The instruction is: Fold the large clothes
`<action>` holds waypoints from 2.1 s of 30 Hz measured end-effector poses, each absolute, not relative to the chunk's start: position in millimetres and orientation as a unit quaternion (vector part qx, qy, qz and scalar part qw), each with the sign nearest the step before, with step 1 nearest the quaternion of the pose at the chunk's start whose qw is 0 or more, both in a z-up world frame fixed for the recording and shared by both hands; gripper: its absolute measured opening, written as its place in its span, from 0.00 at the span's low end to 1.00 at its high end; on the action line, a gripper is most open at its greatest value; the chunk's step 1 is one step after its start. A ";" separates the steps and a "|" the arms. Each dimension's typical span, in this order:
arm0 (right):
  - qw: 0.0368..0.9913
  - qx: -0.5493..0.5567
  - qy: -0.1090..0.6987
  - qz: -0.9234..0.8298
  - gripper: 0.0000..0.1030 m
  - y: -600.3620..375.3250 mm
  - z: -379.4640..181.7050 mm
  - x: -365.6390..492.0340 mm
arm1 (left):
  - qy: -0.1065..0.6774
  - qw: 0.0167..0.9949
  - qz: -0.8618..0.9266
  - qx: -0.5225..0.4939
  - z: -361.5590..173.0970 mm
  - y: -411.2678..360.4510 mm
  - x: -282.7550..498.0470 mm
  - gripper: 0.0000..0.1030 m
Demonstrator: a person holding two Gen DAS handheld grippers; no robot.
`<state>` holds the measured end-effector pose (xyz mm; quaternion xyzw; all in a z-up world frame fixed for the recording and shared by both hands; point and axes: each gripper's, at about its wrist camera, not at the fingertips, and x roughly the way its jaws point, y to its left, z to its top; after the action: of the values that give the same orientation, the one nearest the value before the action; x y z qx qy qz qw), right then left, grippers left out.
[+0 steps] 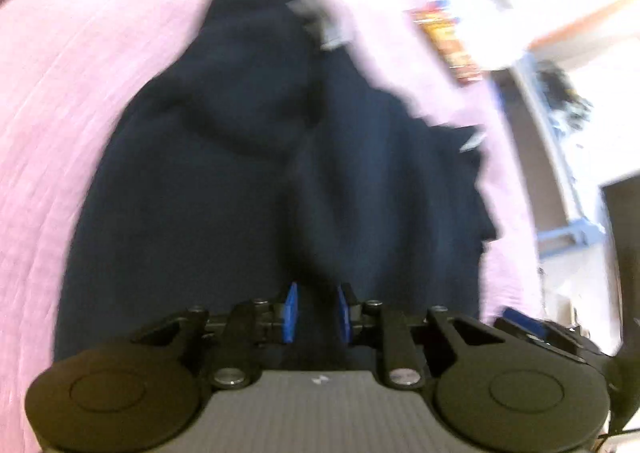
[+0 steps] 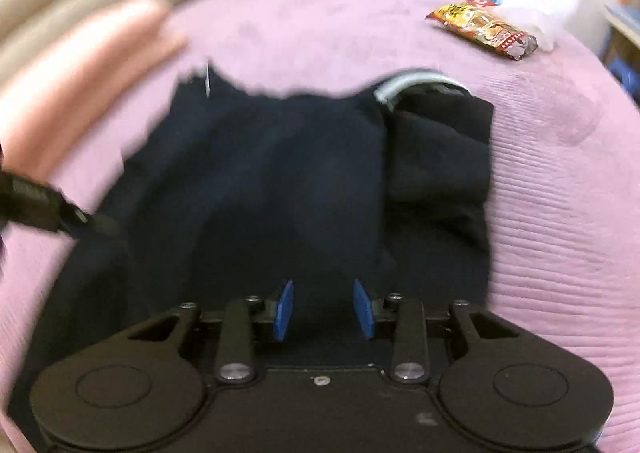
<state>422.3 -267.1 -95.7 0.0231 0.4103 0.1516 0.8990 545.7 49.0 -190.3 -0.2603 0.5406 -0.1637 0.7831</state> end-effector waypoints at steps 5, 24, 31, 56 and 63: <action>0.893 0.072 0.422 0.137 0.41 -238.8 -127.7 469.8 | 0.524 0.815 -0.200 -0.143 -185.5 -25.2 575.0 0.28; 0.873 0.111 0.456 0.130 0.26 -287.3 -128.3 384.7 | 0.512 0.815 -0.244 -0.116 -173.3 -68.3 556.3 0.32; 0.882 0.093 0.440 0.140 0.36 -281.5 -137.6 392.3 | 0.506 0.828 -0.230 -0.078 -176.3 -87.8 545.8 0.32; 0.878 0.022 0.470 0.091 0.50 -194.1 -164.3 436.1 | 0.577 0.793 -0.138 -0.141 -226.2 22.6 521.8 0.19; 0.886 0.049 0.453 0.082 0.50 -211.9 -146.9 396.8 | 0.570 0.798 -0.145 -0.126 -212.5 54.1 499.2 0.19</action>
<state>396.8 -211.9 -146.9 0.0492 0.4535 0.0815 0.8862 499.2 54.1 -212.5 -0.1265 0.5703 -0.1454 0.7985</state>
